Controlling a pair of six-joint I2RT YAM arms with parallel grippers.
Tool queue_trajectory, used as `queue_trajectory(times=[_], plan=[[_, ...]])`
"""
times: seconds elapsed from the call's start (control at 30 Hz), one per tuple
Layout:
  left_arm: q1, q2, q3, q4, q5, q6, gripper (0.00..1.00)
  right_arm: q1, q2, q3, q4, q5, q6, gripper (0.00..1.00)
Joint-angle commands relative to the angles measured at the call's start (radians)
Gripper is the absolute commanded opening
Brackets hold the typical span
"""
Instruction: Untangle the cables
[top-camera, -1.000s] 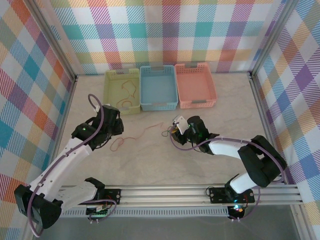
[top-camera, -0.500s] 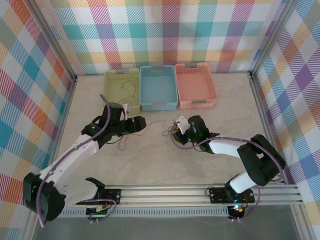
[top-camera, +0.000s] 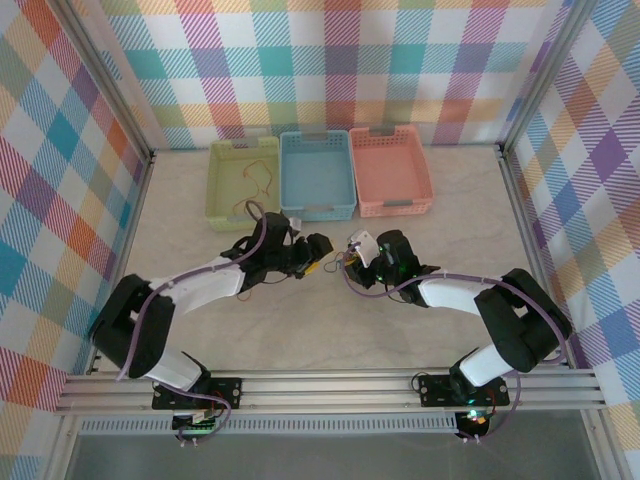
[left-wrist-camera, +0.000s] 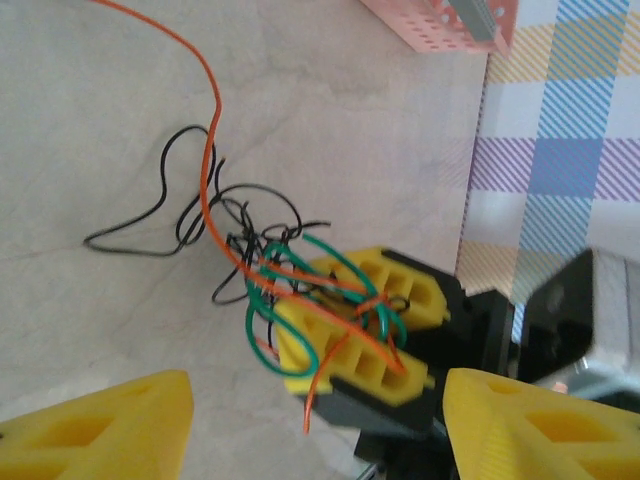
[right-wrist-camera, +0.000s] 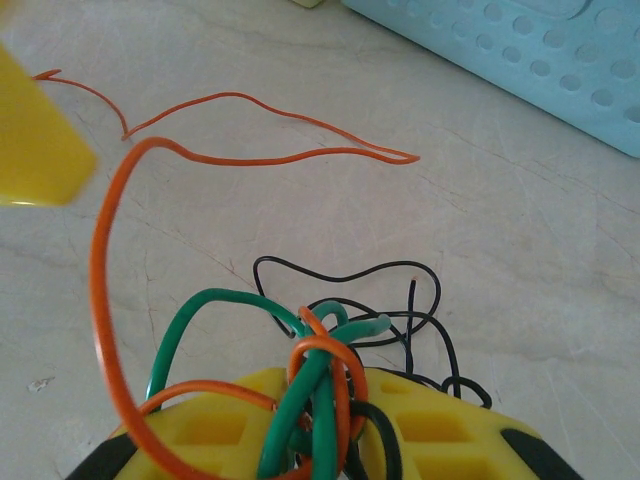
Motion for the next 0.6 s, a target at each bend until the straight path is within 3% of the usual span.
queue_trajectory(times=[0.0,0.33,0.5,0.57], plan=[[-0.022,0.051,0.051,0.122,0.009,-0.081,0.64,-0.007,-0.017,0.001,0.032,-0.024,0.004,0.24],[-0.039,0.136,0.082,0.186,-0.009,-0.119,0.51,-0.007,-0.017,0.001,0.029,-0.026,0.002,0.24],[-0.041,0.147,0.091,0.191,-0.019,-0.119,0.36,-0.007,-0.017,0.001,0.028,-0.027,0.003,0.24],[-0.043,0.153,0.097,0.193,-0.021,-0.116,0.26,-0.007,-0.019,0.001,0.028,-0.027,0.004,0.24]])
